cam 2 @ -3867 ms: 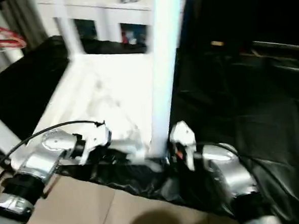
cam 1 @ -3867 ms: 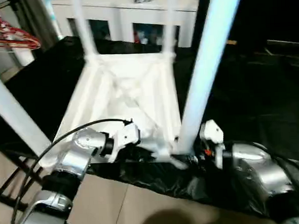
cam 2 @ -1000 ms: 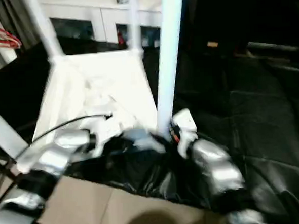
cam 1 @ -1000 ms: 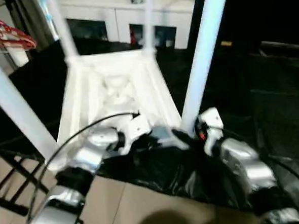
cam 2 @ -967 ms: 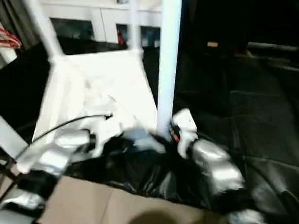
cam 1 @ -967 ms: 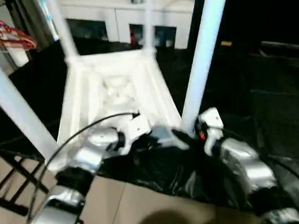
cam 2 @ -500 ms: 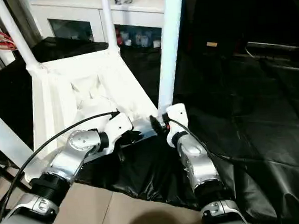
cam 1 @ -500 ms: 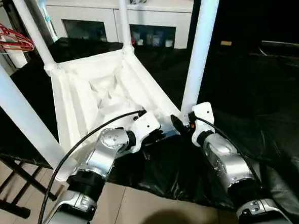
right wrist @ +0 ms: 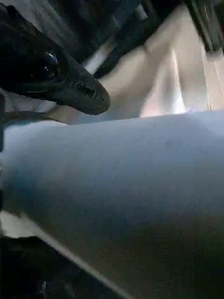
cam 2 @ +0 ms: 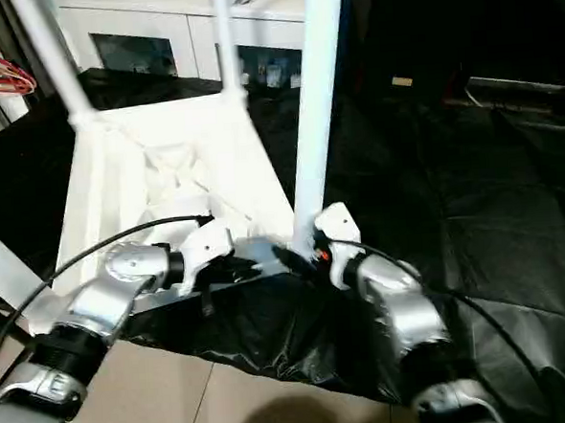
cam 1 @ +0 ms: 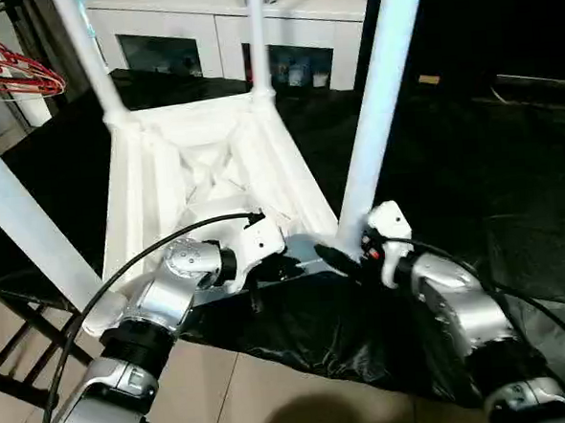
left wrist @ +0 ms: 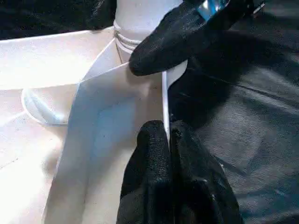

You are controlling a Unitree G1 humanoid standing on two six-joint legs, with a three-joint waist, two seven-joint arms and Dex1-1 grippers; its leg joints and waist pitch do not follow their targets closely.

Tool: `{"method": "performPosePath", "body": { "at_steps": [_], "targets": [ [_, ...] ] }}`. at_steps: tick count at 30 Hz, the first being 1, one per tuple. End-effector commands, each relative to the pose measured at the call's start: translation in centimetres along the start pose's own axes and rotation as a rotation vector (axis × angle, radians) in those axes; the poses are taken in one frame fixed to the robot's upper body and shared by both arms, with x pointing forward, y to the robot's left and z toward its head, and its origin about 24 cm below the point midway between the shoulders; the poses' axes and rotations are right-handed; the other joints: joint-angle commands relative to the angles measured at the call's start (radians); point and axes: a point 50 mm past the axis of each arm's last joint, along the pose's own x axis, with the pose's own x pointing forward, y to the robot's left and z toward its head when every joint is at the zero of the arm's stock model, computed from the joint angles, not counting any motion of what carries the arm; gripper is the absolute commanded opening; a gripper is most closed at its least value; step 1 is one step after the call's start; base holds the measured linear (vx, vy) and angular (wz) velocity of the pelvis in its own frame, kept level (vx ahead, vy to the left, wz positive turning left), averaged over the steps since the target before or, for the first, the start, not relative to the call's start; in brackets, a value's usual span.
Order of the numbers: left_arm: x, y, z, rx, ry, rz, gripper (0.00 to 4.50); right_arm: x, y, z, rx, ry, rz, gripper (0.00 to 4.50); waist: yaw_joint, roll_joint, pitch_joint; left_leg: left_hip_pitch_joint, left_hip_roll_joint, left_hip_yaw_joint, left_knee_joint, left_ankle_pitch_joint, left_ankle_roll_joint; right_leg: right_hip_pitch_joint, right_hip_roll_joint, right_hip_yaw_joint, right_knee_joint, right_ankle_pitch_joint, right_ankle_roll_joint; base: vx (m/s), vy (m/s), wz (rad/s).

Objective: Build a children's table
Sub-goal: Rotate leg to tighten

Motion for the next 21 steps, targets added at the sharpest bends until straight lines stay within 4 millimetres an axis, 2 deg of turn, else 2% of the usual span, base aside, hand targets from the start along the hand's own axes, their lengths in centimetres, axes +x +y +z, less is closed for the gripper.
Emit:
{"method": "performPosePath", "body": {
  "at_steps": [1,4,7,8,13,14,17,19,21],
  "targets": [
    [0.3,-0.4,1.2,0.046,-0.056,-0.075,0.0,0.2,1.1,-0.2,0.005,0.011,0.117,3.68,0.004,0.002,-0.052,-0.004,0.007,0.006,-0.059,-0.206,0.054,0.058,-0.039,0.034,-0.06,-0.061,-0.22,0.0,0.0,0.0],
    [-0.8,-0.8,1.2,0.028,-0.098,-0.169,0.0,-1.0,1.7,0.1,-0.015,0.026,0.273,3.68,0.01,0.003,-0.051,-0.004,0.01,0.006,-0.059,-0.22,0.061,0.059,-0.04,0.034,-0.061,-0.076,-0.226,0.0,0.0,0.0],
    [-1.3,-0.9,1.1,0.02,-0.104,-0.209,0.0,-1.4,2.0,0.3,-0.011,0.029,0.345,3.68,0.016,0.005,-0.05,-0.002,0.011,0.007,-0.06,-0.223,0.06,0.056,-0.042,0.034,-0.063,-0.107,-0.23,0.0,0.0,0.0],
    [-1.6,-1.0,1.0,0.015,-0.1,-0.233,0.0,-1.6,2.2,0.4,-0.011,0.034,0.388,3.68,0.018,0.004,-0.05,-0.001,0.012,0.007,-0.058,-0.222,0.062,0.056,-0.042,0.035,-0.062,-0.109,-0.234,0.0,0.0,0.0],
    [-2.6,-1.1,0.5,0.002,-0.067,-0.315,0.0,-2.2,2.8,0.6,-0.024,0.072,0.521,3.68,0.022,0.01,-0.051,-0.002,0.011,0.006,-0.057,-0.208,0.059,0.055,-0.04,0.034,-0.058,-0.083,-0.242,0.0,0.0,0.0],
    [-2.7,-1.2,0.5,0.002,-0.063,-0.323,0.0,-2.2,2.9,0.6,-0.023,0.079,0.535,3.53,0.023,0.005,-0.05,-0.003,0.011,0.007,-0.057,-0.206,0.059,0.056,-0.041,0.033,-0.057,-0.082,-0.242,0.0,0.0,0.0],
    [-3.2,-1.0,0.5,0.003,-0.049,-0.342,0.0,-2.5,3.3,0.6,-0.015,0.106,0.59,3.43,0.029,0.006,-0.05,-0.001,0.012,0.007,-0.057,-0.205,0.058,0.054,-0.041,0.034,-0.058,-0.091,-0.241,0.0,0.0,0.0],
    [-3.3,-0.9,0.5,0.004,-0.048,-0.339,0.0,-2.5,3.3,0.6,-0.014,0.11,0.594,3.11,0.032,0.003,-0.05,-0.001,0.012,0.007,-0.057,-0.202,0.057,0.054,-0.042,0.035,-0.058,-0.095,-0.238,0.0,0.0,0.0],
    [-3.5,-0.7,0.5,0.002,-0.043,-0.337,0.0,-2.6,3.3,0.5,-0.006,0.119,0.607,3.04,0.039,0.005,-0.051,0.0,0.013,0.007,-0.057,-0.202,0.051,0.052,-0.042,0.035,-0.058,-0.103,-0.235,0.0,0.0,0.0]
  ]
}}
